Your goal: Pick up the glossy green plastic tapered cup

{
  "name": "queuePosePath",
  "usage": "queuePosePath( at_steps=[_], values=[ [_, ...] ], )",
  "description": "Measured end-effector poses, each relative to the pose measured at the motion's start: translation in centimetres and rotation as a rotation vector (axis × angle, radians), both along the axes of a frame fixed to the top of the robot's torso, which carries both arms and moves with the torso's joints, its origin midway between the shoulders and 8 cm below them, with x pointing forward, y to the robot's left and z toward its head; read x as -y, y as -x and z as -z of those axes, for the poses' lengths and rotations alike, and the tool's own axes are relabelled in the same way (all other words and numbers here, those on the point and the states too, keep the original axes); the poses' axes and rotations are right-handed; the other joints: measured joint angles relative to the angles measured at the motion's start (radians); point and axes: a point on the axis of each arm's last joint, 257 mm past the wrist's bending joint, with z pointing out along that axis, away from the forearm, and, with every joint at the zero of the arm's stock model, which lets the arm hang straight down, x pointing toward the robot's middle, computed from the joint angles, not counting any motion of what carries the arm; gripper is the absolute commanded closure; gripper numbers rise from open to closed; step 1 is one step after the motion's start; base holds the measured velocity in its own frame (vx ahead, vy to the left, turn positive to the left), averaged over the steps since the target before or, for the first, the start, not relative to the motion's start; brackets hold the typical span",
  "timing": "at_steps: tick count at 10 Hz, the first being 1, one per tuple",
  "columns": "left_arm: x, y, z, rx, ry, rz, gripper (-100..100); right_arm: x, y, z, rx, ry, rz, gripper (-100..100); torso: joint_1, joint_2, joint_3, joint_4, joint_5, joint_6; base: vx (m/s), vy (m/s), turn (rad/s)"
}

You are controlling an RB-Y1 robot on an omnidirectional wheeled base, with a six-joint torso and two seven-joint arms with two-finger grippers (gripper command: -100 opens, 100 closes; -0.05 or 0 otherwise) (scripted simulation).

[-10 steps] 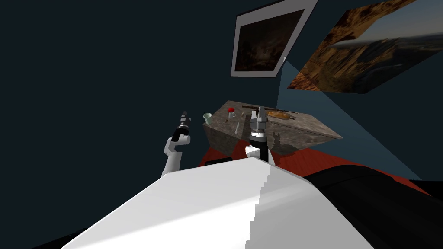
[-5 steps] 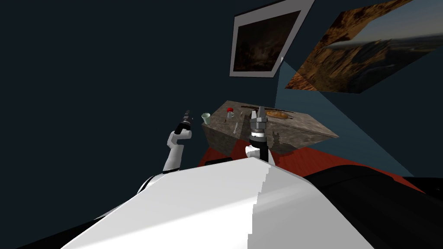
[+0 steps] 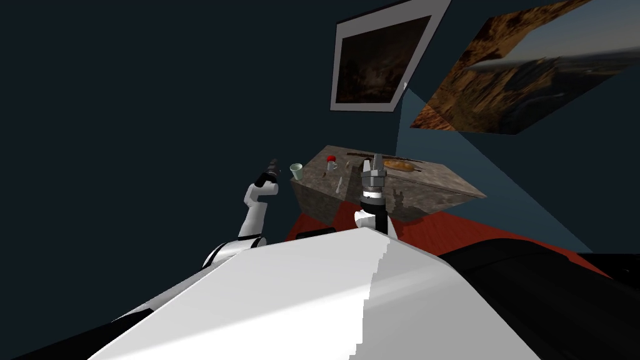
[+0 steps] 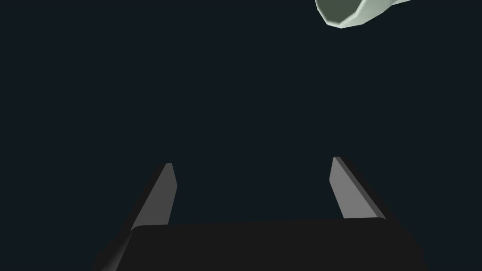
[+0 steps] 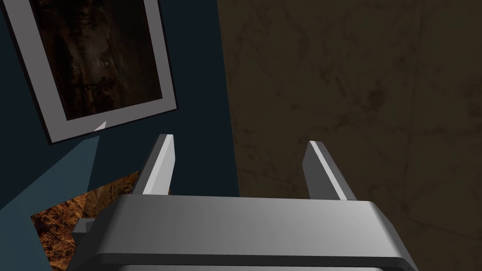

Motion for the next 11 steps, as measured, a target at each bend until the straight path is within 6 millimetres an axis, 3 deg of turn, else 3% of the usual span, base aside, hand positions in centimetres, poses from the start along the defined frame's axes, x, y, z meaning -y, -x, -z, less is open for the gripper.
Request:
queuePosePath(
  at_steps=[11],
  values=[
    [1.9,-4.6,3.2,-0.288,0.021,-0.014,-100,0.0,0.0,0.0,0.000,0.000,0.000,0,0.000,0.000,0.000,0.000,0.000,0.000,-0.007,-0.015,-0.011]
  ],
)
